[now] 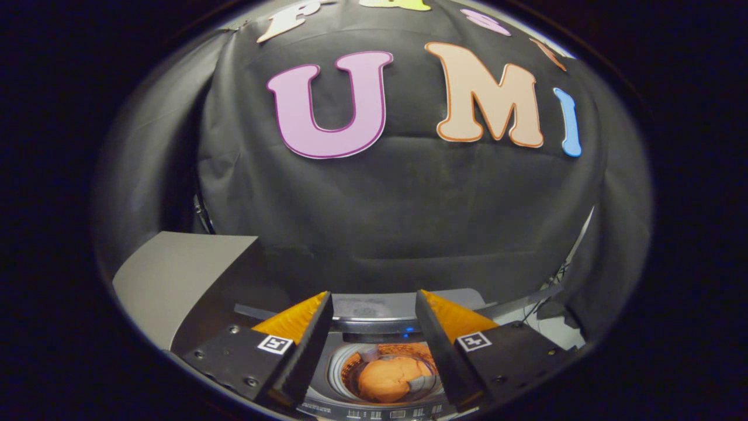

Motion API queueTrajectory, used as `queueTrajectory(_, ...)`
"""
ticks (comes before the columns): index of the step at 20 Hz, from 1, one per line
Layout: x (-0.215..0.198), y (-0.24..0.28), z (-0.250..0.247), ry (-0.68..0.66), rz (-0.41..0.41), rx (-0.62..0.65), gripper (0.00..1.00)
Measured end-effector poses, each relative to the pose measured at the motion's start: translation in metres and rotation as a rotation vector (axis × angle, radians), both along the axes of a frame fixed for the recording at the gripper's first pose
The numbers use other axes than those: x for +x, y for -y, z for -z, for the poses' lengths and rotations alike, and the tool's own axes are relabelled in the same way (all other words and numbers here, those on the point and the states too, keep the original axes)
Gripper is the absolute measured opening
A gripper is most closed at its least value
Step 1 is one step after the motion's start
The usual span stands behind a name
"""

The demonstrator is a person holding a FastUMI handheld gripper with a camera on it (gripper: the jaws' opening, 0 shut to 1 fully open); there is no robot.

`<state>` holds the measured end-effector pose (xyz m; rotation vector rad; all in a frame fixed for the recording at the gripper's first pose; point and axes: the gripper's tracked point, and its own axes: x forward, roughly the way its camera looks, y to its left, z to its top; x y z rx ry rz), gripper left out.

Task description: Put the clothes into the washing machine and then close the washing machine lid.

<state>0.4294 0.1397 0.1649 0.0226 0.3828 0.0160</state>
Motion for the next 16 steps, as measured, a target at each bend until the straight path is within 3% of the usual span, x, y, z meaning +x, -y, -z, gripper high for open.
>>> queueTrajectory(8,-0.022,-0.003,0.016,-0.033,0.016,0.091,0.87)
queueTrajectory(16,-0.025,0.011,0.004,0.043,0.035,0.076,0.87)
